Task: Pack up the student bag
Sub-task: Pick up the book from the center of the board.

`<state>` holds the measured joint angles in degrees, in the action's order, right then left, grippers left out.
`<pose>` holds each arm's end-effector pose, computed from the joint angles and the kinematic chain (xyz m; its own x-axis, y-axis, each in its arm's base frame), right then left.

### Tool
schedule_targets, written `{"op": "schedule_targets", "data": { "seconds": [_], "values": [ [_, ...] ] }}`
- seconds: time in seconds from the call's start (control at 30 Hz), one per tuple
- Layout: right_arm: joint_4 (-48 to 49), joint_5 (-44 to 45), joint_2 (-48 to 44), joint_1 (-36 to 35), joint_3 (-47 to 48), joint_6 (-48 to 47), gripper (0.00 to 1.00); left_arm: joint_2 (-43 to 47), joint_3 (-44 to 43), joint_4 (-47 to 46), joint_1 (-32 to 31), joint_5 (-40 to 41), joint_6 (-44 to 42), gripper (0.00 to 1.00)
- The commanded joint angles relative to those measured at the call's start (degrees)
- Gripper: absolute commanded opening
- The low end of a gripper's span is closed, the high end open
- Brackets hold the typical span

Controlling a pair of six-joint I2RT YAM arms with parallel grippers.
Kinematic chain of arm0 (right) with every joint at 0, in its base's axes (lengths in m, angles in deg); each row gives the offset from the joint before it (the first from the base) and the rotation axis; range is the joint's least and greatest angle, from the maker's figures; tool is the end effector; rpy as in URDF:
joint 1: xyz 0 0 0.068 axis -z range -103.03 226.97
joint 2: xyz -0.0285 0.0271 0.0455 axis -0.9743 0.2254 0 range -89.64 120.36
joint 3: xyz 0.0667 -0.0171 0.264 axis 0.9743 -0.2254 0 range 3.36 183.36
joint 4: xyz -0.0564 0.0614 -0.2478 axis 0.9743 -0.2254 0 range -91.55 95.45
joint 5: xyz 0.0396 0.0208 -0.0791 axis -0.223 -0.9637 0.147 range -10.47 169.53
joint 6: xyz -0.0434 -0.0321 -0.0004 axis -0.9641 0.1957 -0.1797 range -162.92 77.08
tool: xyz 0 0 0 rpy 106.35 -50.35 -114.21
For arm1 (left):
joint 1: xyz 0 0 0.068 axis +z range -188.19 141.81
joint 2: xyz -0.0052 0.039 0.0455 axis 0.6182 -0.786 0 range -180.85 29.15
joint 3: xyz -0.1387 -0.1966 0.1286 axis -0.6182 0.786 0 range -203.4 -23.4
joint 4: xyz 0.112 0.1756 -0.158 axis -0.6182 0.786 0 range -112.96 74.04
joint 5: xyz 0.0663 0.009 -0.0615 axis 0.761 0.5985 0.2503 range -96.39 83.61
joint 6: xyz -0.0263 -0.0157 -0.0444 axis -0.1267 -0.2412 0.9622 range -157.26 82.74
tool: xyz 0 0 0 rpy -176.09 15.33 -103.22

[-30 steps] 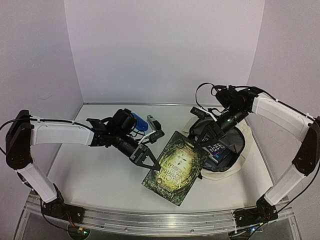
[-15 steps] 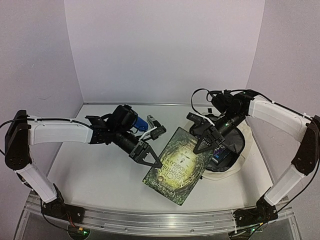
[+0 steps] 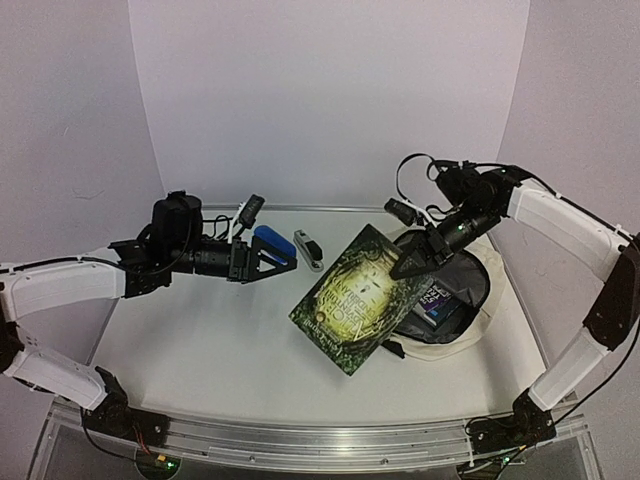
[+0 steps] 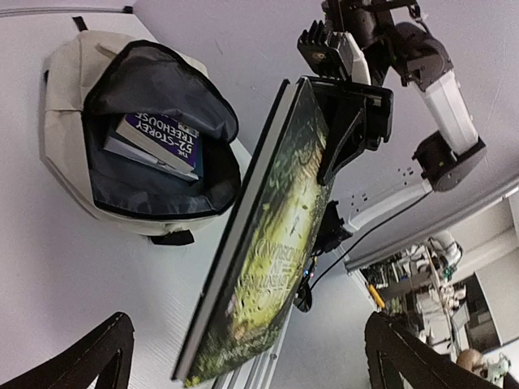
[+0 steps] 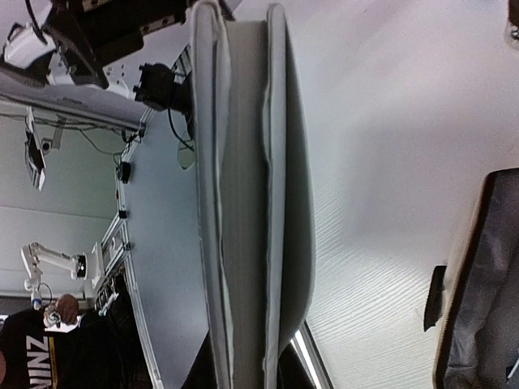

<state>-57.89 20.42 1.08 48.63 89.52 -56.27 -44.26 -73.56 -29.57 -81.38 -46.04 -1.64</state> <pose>0.2557 0.1726 0.3324 -0.6715 -0.4969 -0.5497 -0.7019 0.1888 0.6868 0.1962 -0.2155 0.2958 -0.7361 0.0762 -0.6725 0.6693 0.2302 -0.7065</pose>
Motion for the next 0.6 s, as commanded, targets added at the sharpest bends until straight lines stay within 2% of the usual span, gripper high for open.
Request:
{"op": "schedule_targets", "data": {
  "seconds": [0.0, 0.13, 0.23, 0.43, 0.57],
  "values": [
    [9.03, -2.59, -2.0, 4.4, 5.91, 7.7, 0.0, 5.95, 3.2, -3.61, -0.05, 16.24, 9.81, 1.0],
    [17.36, -2.86, -2.59, 5.82, 6.16, 16.9, 0.0, 7.83, 6.43, -8.65, -0.03, 17.1, 13.28, 1.0],
    [24.51, -3.06, -3.34, 5.99, 4.7, 23.23, 0.0, 6.71, 5.83, -10.7, -0.05, 13.6, 12.58, 1.0],
    [46.13, -5.86, -6.25, 5.99, -3.39, 40.2, 0.0, 1.25, 7.63, -26.81, -0.59, 7.89, 17.82, 1.0],
    [49.25, -7.12, -6.84, 5.95, -4.81, 42.6, 0.0, -2.77, 5.45, -31.27, -1.45, 5.41, 19.04, 0.94]
  ]
}}
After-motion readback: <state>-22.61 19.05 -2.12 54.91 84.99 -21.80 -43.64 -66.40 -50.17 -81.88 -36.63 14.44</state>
